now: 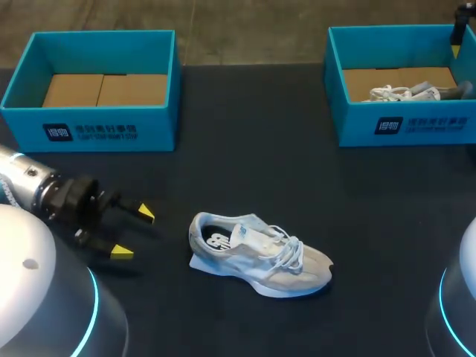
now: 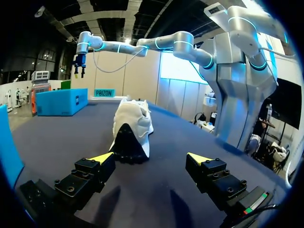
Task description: Take the shoe out of the shoebox, open the shoe tongue, remove and reinsert the insole, then place the shoe into the shoebox
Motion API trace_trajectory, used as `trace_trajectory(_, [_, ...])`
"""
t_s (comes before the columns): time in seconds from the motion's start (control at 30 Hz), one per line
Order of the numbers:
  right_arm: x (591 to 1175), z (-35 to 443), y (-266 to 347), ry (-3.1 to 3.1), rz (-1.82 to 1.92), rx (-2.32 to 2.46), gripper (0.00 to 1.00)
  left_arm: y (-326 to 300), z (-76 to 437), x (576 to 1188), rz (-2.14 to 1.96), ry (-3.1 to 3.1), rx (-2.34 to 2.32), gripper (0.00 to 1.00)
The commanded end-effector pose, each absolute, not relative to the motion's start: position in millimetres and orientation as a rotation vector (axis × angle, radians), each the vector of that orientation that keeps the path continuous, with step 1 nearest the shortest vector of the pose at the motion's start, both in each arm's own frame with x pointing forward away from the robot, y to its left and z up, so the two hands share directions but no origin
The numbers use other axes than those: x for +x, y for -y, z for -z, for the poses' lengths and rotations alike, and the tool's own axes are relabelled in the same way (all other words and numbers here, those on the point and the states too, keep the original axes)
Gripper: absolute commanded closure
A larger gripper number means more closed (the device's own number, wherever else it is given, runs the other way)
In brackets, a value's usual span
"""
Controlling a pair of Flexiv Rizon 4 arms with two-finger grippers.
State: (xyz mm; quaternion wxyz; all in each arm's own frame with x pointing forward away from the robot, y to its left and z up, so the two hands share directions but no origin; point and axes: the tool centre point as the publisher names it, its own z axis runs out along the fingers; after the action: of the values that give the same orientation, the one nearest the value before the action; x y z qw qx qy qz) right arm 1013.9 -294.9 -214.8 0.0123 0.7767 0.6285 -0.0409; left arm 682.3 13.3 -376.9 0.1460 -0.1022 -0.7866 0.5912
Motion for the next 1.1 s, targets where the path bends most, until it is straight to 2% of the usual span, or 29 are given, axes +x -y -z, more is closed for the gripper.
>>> trace_trajectory(0.03, [1013,214,295,-1.957,0.128,2.42,0.0,-4,383,689,-1.714,2.225,-0.324,0.0])
trace_trajectory(0.37, [1013,214,295,-1.957,0.128,2.42,0.0,16,402,705,-1.737,2.17,-0.3,0.0])
trace_trajectory(1.1, [1013,214,295,-1.957,0.128,2.42,0.0,27,401,688,-1.848,2.27,-0.064,0.0])
